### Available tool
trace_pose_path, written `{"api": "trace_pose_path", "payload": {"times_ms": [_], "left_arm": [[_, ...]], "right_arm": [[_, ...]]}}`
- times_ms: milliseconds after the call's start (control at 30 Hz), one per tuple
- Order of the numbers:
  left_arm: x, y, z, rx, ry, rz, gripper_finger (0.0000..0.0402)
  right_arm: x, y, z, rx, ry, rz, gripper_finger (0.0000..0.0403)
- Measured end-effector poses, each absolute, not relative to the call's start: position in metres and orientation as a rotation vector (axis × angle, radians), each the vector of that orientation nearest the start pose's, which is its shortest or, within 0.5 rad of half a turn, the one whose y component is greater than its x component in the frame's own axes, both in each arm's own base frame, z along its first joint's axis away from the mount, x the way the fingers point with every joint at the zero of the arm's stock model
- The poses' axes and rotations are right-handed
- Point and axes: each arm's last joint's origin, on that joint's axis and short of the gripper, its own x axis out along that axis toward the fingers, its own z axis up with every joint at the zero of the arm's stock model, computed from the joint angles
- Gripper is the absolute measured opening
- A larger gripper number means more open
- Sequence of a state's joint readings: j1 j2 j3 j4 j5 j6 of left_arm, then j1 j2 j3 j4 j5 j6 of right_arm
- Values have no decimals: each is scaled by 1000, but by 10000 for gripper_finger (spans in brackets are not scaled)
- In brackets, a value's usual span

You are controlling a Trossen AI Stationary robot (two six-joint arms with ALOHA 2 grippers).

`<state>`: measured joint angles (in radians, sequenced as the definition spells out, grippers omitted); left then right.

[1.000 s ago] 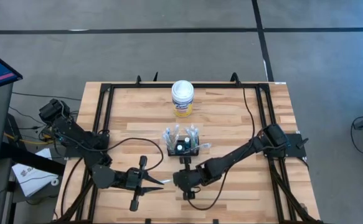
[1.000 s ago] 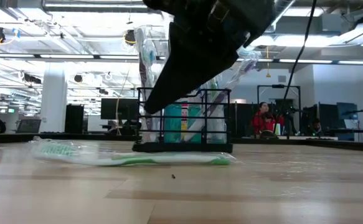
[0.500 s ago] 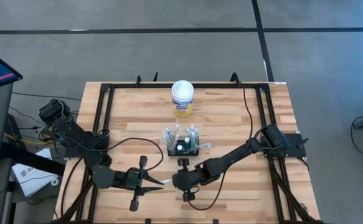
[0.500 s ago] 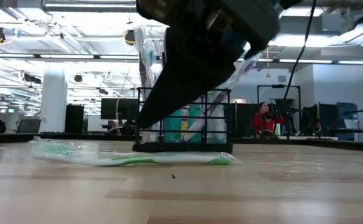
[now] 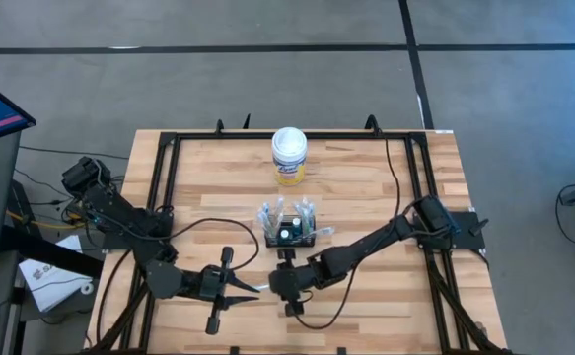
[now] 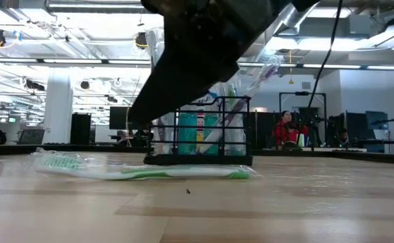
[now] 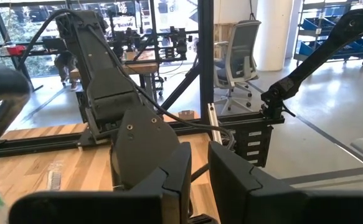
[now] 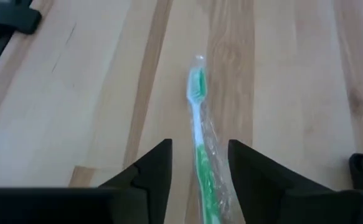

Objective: Pick & Place toothbrushing station
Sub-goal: Put the green toothbrush into the mesh organizer

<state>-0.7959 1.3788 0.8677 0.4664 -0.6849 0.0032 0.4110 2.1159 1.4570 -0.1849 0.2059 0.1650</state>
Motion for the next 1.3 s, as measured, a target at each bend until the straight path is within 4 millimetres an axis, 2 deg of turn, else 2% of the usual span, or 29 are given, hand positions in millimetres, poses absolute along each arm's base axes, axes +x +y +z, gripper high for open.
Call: {"api": "trace_pose_path", "payload": {"times_ms": [233,333,433,467,633,800,933,1067,1167,1300], "left_arm": [[225,-203,291,33,33,-111,49],[225,-203,291,33,33,-110,49],[225,-203,291,34,33,-110,49],[225,-203,291,34,33,-108,49],[225,-203,291,37,36,-106,49],[225,-203,291,38,38,-106,49],[225,-203,291,38,38,-107,49],[225,-203,291,38,38,-107,49],[225,-203,291,38,37,-107,49],[225,-203,291,38,38,-108,49]], "right_arm": [[419,169,155,-94,819,182,154],[425,165,159,-67,765,187,151],[435,161,144,-46,754,201,147],[432,158,137,-56,799,197,146],[434,157,143,-34,765,212,149],[436,162,134,-31,758,221,157],[437,162,110,-43,823,219,162],[441,164,110,-35,818,235,164],[442,164,108,-36,824,235,156],[442,164,110,-44,860,230,120]]}}
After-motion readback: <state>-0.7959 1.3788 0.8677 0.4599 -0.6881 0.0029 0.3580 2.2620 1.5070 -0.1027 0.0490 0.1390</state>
